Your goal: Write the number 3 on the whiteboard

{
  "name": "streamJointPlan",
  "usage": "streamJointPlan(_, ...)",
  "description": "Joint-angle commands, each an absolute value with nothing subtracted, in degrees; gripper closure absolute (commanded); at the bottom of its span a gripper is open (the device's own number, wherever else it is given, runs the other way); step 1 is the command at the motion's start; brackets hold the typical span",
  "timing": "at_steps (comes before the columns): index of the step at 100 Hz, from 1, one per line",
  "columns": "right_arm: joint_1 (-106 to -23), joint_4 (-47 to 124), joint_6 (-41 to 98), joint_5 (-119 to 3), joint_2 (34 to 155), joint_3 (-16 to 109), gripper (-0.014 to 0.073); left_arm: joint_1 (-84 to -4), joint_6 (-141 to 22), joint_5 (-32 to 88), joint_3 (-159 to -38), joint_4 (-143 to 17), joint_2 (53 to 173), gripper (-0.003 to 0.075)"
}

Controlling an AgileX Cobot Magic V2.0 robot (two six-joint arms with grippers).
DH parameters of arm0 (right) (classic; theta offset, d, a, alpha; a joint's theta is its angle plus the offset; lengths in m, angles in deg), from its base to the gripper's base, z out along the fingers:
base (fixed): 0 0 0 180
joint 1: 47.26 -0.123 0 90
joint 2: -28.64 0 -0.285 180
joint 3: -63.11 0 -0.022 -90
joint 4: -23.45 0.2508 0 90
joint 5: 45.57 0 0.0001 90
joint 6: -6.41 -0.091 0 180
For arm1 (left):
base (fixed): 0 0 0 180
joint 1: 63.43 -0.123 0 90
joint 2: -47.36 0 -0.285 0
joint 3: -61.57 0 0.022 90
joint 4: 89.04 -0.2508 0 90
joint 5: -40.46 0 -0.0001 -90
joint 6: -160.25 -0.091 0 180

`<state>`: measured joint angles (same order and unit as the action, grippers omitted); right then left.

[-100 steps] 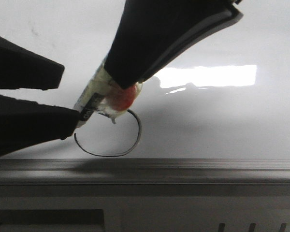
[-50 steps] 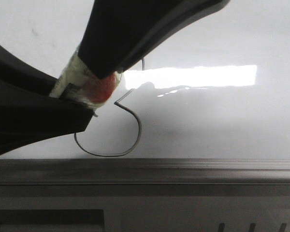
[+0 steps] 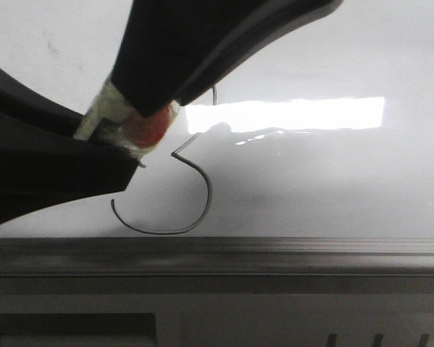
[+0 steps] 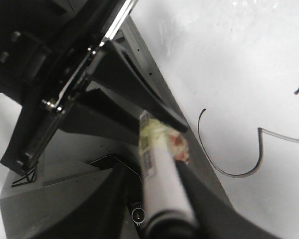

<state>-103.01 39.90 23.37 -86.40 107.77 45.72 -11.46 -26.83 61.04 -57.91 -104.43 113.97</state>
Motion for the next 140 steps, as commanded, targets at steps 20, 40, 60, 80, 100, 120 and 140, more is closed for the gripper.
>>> streamJointPlan(20, -99.8, 38.1, 23.4, -82.3, 103.7, 49.8, -0.0024, -11.2, -26.2, 65.0, -59.8, -76.1, 113.5, 0.0741)
streamJointPlan(40, -98.0, 38.0, 23.4, -81.2, 100.0, 50.0, 0.0034, -11.2, -26.3, 64.6, -59.8, -52.5, 113.5, 0.0741)
streamJointPlan(60, -98.0, 38.0, 23.4, -81.0, 98.9, 50.0, 0.0043, -11.2, -26.3, 61.5, -59.8, -46.1, 113.6, 0.0741)
streamJointPlan(80, -98.0, 38.0, 23.4, -81.3, 98.9, 50.0, 0.0043, -14.2, -26.3, 57.7, -59.8, -42.5, 113.6, 0.0741)
streamJointPlan(100, -98.0, 38.0, 23.4, -81.3, 98.9, 50.0, 0.0044, -16.4, -26.3, 56.2, -59.8, -43.1, 113.6, 0.074)
streamJointPlan(120, -98.0, 38.0, 23.4, -81.3, 98.9, 50.0, 0.0044, -16.4, -26.3, 55.9, -59.8, -43.5, 113.6, 0.0739)
streamJointPlan(140, -98.0, 38.0, 23.4, -81.3, 98.9, 50.0, 0.0044, -16.4, -26.3, 56.2, -59.8, -47.8, 113.6, 0.047)
